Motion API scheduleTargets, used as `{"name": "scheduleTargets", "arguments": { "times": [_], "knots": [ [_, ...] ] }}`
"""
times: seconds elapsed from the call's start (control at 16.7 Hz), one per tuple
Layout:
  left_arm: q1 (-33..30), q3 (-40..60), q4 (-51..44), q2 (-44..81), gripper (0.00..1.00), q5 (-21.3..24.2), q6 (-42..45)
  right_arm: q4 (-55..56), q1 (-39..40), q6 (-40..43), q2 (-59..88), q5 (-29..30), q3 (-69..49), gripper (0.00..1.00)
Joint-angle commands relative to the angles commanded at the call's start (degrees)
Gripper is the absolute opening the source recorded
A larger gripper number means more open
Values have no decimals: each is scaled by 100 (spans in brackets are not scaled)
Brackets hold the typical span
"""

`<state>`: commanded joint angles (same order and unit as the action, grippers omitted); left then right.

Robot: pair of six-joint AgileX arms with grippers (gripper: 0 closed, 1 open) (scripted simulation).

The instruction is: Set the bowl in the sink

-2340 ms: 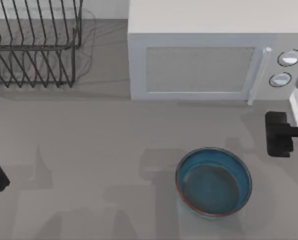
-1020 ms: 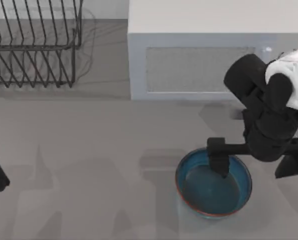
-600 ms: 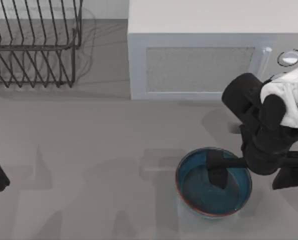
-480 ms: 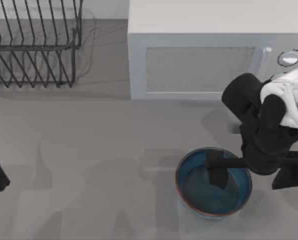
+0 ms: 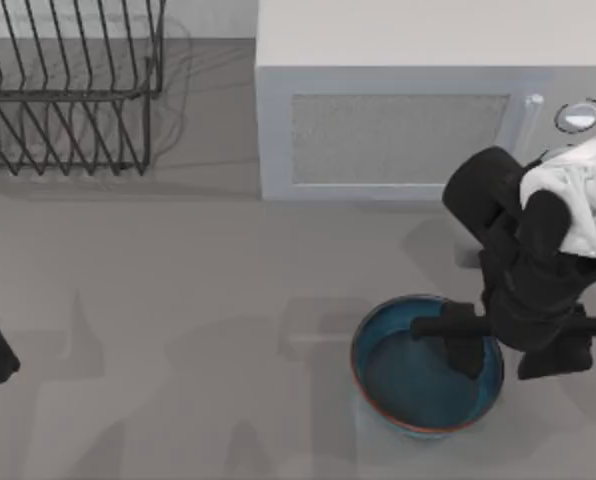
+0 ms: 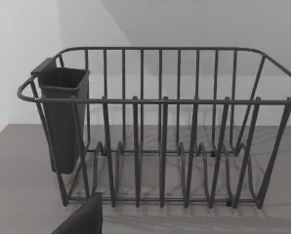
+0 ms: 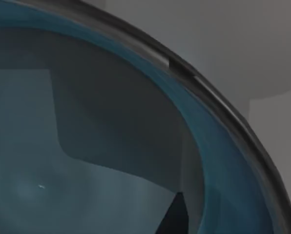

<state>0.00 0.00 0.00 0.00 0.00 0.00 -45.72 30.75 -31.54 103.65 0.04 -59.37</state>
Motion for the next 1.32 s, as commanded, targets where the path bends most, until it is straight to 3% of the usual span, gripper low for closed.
{"name": "scheduleTargets", "arguments": {
  "times": [0.24, 0.3, 0.9, 1.32],
  "knots": [
    [0, 0, 0, 0, 100, 0, 0, 0, 0, 0, 0, 0, 0, 2],
    [0, 0, 0, 0, 100, 0, 0, 0, 0, 0, 0, 0, 0, 0],
    [0, 0, 0, 0, 100, 0, 0, -94, -2, -6, -22, 4, -91, 0],
    [0, 0, 0, 0, 100, 0, 0, -2195, -25, -19, -380, 4, -1641, 0]
  ]
}}
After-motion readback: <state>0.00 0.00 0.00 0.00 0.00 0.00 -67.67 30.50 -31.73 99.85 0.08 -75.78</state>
